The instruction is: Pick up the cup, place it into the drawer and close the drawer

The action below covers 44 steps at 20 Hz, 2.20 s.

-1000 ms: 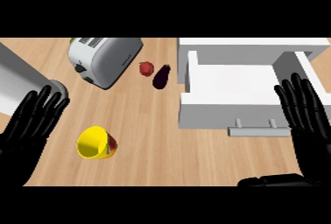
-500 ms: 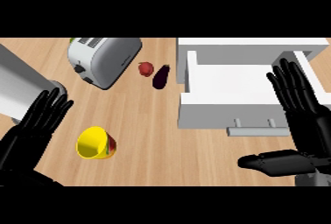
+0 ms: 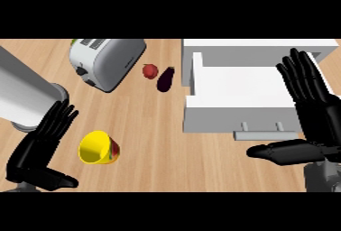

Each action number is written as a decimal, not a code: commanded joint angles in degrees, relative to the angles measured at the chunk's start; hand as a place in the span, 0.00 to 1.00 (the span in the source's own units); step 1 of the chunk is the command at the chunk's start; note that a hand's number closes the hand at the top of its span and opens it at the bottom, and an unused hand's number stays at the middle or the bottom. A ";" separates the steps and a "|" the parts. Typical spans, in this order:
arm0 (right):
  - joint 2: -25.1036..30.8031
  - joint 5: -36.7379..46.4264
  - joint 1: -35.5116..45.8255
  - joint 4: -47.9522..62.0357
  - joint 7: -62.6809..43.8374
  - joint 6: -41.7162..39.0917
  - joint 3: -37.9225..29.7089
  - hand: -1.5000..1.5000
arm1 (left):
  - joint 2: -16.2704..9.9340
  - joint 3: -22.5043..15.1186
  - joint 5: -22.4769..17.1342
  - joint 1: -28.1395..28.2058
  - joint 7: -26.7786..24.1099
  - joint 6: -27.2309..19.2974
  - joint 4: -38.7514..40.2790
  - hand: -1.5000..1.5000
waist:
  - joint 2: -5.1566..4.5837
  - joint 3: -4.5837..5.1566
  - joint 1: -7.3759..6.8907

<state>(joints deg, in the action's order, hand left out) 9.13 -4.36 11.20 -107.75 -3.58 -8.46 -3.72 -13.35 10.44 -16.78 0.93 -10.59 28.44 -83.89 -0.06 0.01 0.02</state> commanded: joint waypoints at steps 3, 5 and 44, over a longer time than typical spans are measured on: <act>-0.12 0.45 3.64 0.72 -1.69 0.87 -0.51 0.00 | 0.35 0.93 7.07 -3.60 -8.00 -1.04 13.64 0.00 | 0.00 0.02 0.06; 0.71 -1.03 2.65 3.06 0.82 -1.41 -1.85 0.00 | -1.77 1.98 6.83 -1.92 -10.15 2.16 15.85 0.00 | 0.01 0.00 -0.03; 2.21 -3.54 4.51 0.46 -3.54 -2.55 -4.13 0.00 | 0.32 0.16 23.36 -27.61 -50.35 -1.67 72.00 0.00 | -0.56 0.23 1.72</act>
<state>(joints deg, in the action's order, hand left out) 11.10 -7.17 16.42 -107.17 -7.75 -10.43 -7.22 -13.61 10.66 6.81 -25.39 -55.57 19.23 -12.83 -0.64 0.26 1.61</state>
